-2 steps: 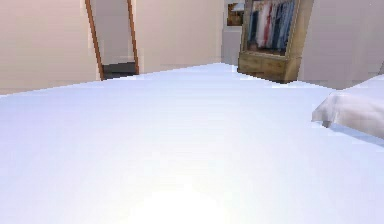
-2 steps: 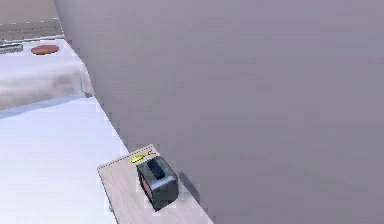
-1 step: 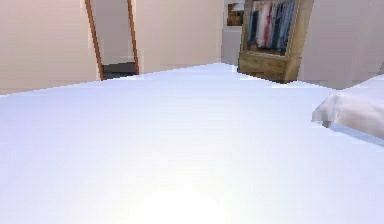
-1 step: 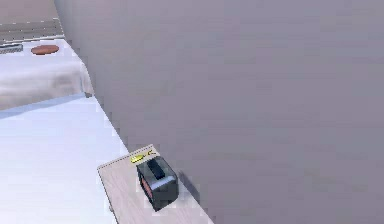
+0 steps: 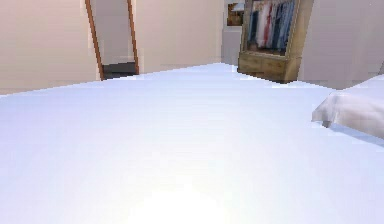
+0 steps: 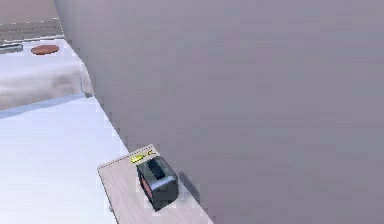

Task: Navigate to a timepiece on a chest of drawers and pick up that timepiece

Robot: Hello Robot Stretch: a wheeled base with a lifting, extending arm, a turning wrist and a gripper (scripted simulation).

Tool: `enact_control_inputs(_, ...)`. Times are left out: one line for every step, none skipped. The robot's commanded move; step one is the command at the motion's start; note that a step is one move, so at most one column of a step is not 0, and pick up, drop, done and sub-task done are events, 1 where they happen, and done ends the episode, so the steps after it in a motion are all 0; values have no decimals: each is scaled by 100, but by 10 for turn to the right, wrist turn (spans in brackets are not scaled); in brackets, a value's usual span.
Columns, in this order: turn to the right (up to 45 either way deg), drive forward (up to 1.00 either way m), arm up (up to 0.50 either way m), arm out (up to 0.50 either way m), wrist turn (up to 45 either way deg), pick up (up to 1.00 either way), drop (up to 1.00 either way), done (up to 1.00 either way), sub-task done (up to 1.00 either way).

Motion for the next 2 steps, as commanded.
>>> enact_control_inputs(0,0,0,18,0,0,0,0,0)
enact_control_inputs(0,0,0,0,450,0,0,0,0)
